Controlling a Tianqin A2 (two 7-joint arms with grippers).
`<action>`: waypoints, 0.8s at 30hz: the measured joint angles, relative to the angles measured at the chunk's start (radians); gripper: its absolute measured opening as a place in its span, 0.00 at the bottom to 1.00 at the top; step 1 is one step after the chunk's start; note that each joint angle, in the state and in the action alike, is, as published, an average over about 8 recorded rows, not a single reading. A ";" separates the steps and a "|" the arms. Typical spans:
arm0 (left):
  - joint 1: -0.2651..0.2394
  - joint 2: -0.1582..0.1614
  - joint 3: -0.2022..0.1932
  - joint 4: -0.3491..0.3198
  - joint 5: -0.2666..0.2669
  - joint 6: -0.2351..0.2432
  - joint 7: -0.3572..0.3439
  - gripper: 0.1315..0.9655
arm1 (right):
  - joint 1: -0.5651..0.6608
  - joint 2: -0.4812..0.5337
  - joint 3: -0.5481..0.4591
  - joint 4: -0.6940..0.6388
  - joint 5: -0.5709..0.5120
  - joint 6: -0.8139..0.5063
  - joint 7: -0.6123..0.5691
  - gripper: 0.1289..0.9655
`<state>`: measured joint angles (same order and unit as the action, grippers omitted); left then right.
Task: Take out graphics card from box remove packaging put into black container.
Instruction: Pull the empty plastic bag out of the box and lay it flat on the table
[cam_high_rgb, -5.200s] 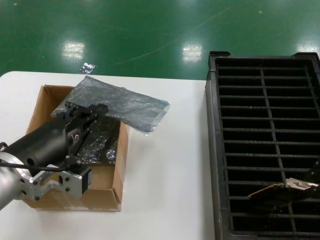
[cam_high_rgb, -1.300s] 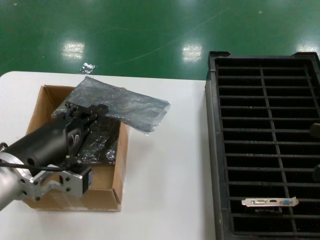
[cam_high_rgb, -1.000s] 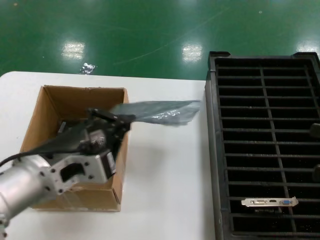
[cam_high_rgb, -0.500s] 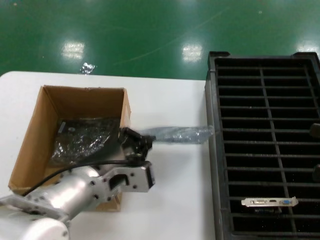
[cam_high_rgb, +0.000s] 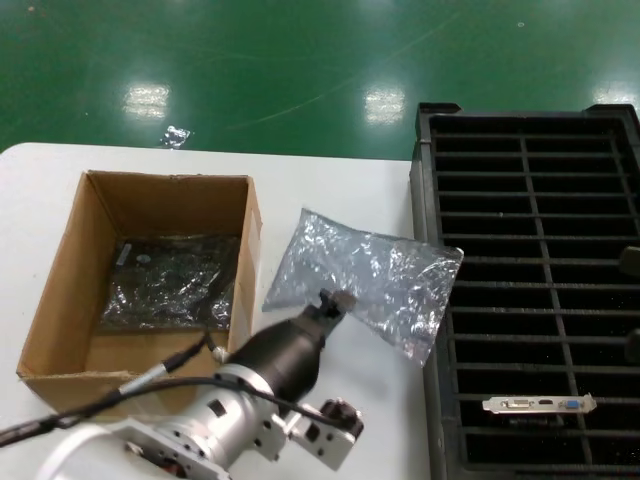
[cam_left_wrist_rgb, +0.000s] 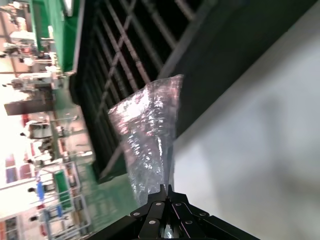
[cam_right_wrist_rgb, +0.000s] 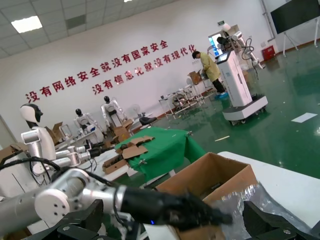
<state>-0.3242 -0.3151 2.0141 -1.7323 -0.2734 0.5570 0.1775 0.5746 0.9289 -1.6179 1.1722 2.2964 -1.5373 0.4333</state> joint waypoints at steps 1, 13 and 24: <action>0.001 0.014 -0.002 0.022 0.008 -0.001 0.006 0.01 | 0.000 0.000 0.000 0.000 0.000 0.000 0.000 1.00; -0.014 0.183 -0.116 0.207 0.118 -0.002 0.001 0.01 | 0.000 0.000 0.000 0.000 0.000 0.000 0.000 1.00; -0.012 0.160 -0.119 0.108 0.075 0.065 0.036 0.07 | 0.000 0.000 0.000 0.000 0.000 0.000 0.000 1.00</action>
<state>-0.3357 -0.1547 1.8950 -1.6245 -0.1987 0.6222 0.2132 0.5746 0.9290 -1.6182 1.1722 2.2966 -1.5372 0.4332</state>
